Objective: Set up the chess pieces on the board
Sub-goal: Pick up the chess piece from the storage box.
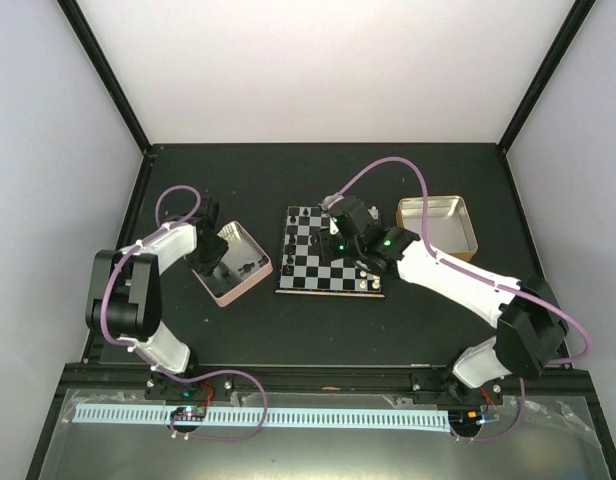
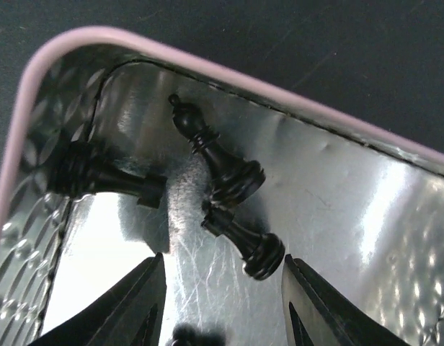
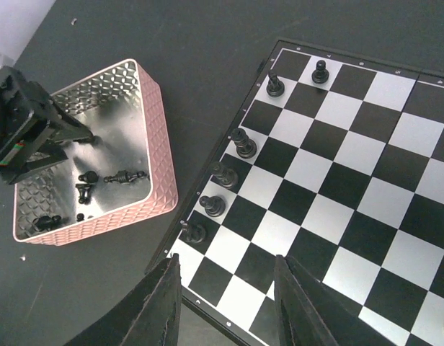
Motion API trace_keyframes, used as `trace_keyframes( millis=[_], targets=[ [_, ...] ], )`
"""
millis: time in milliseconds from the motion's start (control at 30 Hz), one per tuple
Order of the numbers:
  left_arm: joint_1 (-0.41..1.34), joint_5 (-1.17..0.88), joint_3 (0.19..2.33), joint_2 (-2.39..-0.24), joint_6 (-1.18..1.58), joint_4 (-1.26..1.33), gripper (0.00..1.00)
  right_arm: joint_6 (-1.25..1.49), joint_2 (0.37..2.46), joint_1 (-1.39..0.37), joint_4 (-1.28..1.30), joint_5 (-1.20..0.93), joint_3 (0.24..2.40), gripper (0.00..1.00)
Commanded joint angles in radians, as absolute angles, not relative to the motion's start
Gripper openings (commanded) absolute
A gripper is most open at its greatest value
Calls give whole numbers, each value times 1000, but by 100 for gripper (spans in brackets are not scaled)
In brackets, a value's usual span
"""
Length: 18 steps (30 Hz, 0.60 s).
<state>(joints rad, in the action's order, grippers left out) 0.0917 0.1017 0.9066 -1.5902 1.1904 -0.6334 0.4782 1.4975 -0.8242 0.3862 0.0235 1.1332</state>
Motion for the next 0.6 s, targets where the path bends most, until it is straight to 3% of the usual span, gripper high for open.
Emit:
trace_keyframes(
  millis=[0,300,567],
  targets=[
    [78,120,981,-1644,1255,-708,45,486,1434,-821,376,38,1103,36],
    [67,114,1020,-1679,1273,-744,42,483,1374,-821,380,51,1077,36],
    [66,111,1041,-1699,1268,-756,29,476,1361,-821,379,53,1074,36]
  ],
)
